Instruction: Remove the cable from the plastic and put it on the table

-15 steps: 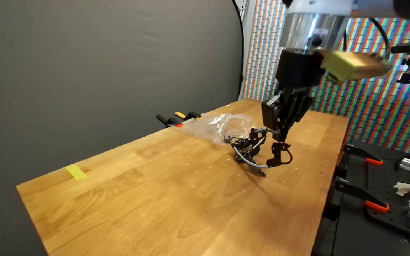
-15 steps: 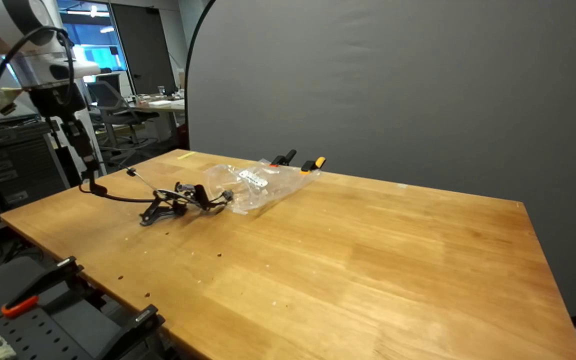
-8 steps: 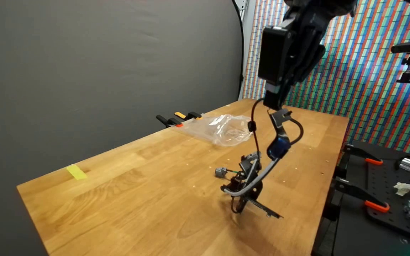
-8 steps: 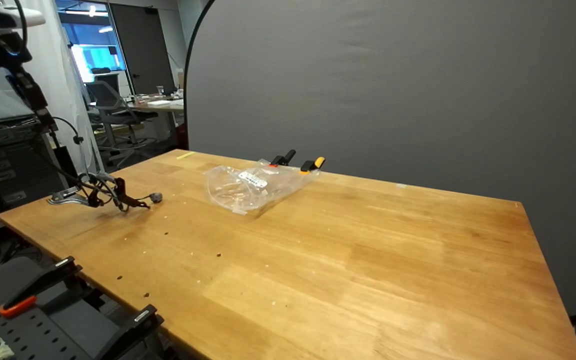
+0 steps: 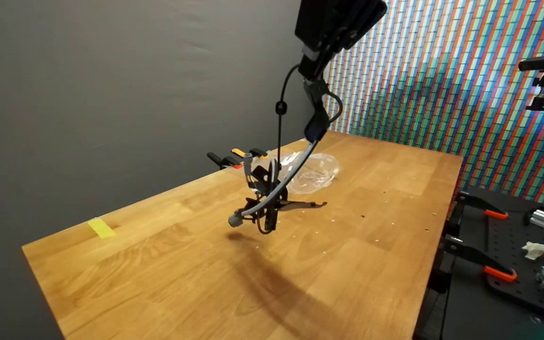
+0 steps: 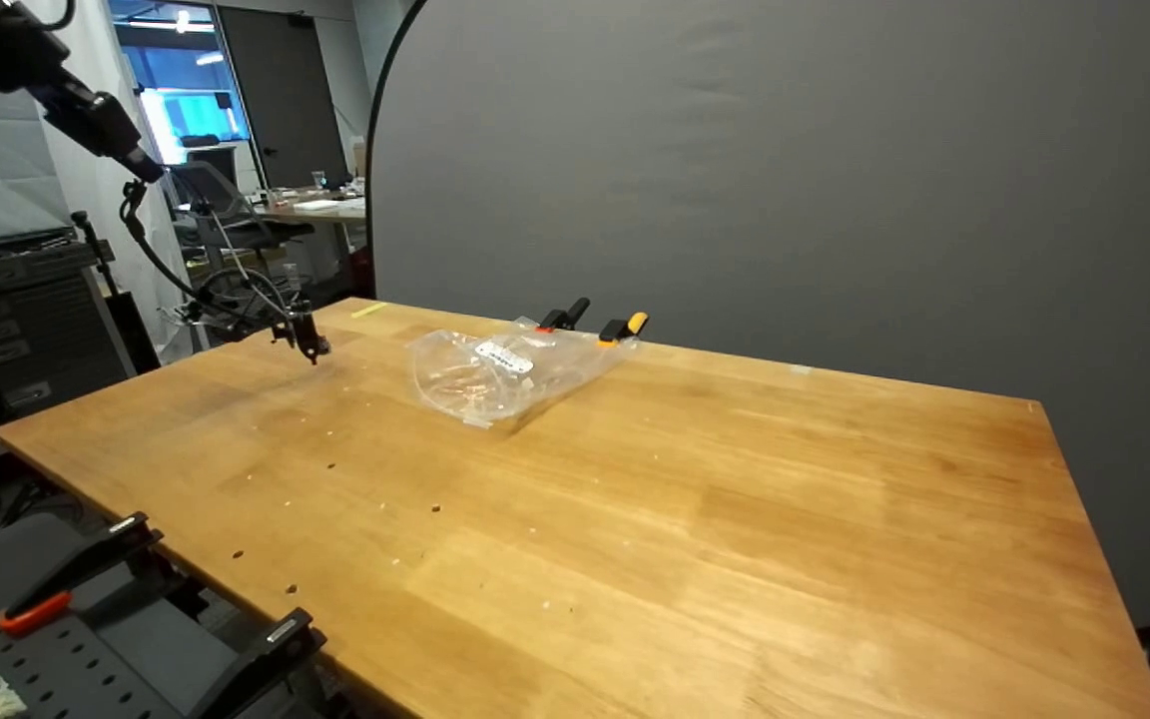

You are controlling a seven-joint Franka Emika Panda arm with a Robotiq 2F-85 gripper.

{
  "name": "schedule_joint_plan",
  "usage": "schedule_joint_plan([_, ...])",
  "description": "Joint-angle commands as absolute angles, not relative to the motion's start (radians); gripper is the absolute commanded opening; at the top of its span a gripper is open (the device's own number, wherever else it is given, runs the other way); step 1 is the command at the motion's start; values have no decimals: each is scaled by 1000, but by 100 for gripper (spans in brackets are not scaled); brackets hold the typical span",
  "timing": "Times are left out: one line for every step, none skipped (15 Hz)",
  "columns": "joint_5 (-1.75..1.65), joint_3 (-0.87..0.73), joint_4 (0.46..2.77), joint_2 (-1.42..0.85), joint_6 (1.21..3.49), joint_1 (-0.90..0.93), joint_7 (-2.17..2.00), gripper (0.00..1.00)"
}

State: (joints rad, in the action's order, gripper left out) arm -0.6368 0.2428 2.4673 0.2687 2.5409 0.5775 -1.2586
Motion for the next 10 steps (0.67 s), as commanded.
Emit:
schedule_joint_plan([-813,408,2458,323,2584,404,-1352,2])
schedule_joint_plan([-876,432,2466,331,2612,367,-1395,2])
schedule_joint_plan([-929,443,2477,338,2639,336,-1432,2])
schedule_joint_plan([-978,443,2494,343,2653,308,-1457,2])
schedule_joint_plan([-1010,399,2521,339,2678,312,-1485,2])
schedule_joint_plan([-1012,373,2554,338,2711,287,-1506,2])
schedule_joint_plan([-1025,351,2586,341,2728,265,-1532,2])
schedule_joint_plan([-1047,330,2618,349,2738,230,-1577,2])
schedule_joint_plan([-1083,312,2647,356,2750,197,-1623,2])
schedule_joint_plan([-1118,292,2668,355,2753,164,-1653,2])
